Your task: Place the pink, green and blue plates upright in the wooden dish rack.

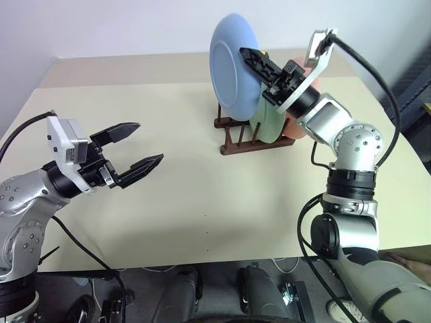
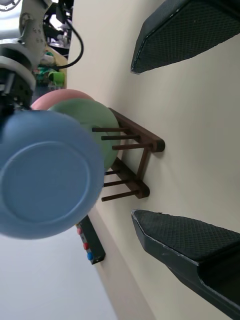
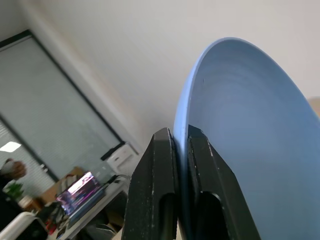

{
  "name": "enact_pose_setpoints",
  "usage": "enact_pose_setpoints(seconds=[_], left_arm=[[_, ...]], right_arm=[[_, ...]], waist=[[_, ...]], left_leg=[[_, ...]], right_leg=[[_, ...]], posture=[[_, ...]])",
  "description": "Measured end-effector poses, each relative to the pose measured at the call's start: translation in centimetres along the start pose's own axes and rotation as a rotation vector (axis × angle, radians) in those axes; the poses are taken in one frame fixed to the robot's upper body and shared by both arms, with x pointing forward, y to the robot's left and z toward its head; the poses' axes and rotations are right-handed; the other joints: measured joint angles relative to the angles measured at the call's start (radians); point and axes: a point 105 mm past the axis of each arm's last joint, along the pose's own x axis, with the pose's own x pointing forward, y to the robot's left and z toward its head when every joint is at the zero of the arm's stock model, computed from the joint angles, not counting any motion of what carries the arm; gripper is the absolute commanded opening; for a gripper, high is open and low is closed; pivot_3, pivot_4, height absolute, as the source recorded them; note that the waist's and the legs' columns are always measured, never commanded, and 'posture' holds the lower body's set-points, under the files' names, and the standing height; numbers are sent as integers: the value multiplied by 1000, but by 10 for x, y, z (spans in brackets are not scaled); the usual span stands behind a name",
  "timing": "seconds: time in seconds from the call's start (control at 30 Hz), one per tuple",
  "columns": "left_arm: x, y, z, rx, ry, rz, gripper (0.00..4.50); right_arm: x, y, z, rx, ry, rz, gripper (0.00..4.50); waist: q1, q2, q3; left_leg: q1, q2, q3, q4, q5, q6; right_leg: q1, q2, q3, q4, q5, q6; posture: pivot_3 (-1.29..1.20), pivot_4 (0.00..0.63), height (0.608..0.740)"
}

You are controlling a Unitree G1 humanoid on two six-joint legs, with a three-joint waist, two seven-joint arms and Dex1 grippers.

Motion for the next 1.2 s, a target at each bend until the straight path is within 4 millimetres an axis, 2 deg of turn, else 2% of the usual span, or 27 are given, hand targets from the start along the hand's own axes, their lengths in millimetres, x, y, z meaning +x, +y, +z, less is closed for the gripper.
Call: enact_pose_setpoints(seconds=[0.2,0.5,0.93,1.2], left_arm=[[0,1,0,6,3,7,4449],[2,3,-2,13,5,22,4449],[5,3,-4,18,11,24,4449],[5,4,-5,16,15,33,4449]], right_arm=[[-1,-7,7,-10,-46,-55,0],[-5,-17,0,10,-40,-103,0],[-7,-18,-6,20,-43,-114,0],[-1,-15,1,30,-60,-140,0]], waist=[[0,0,0],[0,0,0],[0,0,0],[0,0,0]], left_leg=[[0,0,0,0,0,0],[0,0,0,0,0,0],[0,0,0,0,0,0],[0,0,0,0,0,0]], right_leg=[[0,0,0,0,0,0],[0,0,0,0,0,0],[0,0,0,0,0,0],[0,0,0,0,0,0]], posture=[[0,150,740],[0,150,740],[0,150,740],[0,150,740]])
